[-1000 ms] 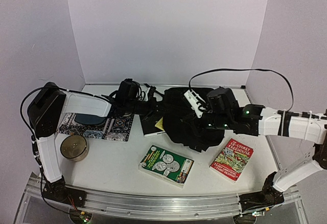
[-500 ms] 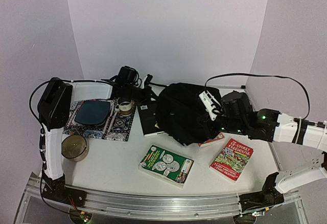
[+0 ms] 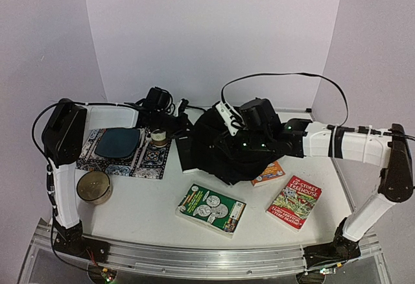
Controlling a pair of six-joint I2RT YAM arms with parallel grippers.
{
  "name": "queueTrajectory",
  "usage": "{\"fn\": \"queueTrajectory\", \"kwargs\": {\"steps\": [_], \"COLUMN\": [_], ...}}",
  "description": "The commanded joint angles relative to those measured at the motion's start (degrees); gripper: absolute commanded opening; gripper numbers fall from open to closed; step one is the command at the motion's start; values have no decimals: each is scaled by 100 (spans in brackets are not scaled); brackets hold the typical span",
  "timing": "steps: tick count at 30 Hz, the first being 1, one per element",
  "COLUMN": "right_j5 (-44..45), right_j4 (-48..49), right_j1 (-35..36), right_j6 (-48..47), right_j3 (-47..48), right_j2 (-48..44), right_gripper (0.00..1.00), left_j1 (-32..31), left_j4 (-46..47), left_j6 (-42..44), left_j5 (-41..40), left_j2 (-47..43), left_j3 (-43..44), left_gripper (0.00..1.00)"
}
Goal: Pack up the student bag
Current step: Adjust the student bag with the book.
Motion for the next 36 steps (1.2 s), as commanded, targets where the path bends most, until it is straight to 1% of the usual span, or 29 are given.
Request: {"fn": "queueTrajectory", "kwargs": {"steps": [1,5,10,13,16,20,23,29,34,36], "right_j5": [297,186,-324,-710,-1000,-1019,-816,131,244,211], "right_j4": [-117,-203,-383,-433,-444,-475,-497,-473,-471,-477], "right_j1": [-136,-378,-461,-459,-457,-458,-460,-496,-498,-503], "right_j6": [-128,-238,-807,-900,-881,-844,-823,-843,-888,-893], "right_j3": [188,-47,-292,-535,-764,-894,-868,-735,-722,-731], "right_j2": [269,165,-135,-332,-478,-369,-167,127,145,208], "right_gripper": [35,49,53,52,49,44,43,43,45,43], "left_j1": [-96,-96,-96,-96,-96,-97,-97,-96,-96,-96], "left_j4": [309,309,309,314,318,317,318,318,318,320], "left_j6": [-68,-15,-16,-37,-54,-57,-60,-52,-44,-43], "left_j5": [233,221,196,200,193,222,250,280,287,290], "left_j2": [-492,-553,-533,-505,-483,-479,-496,-556,-568,-578], "left_j3": [-89,-177,-229,-224,-205,-193,-203,-244,-255,-254], "left_gripper": [1,1,0,0,0,0,0,0,0,0]}}
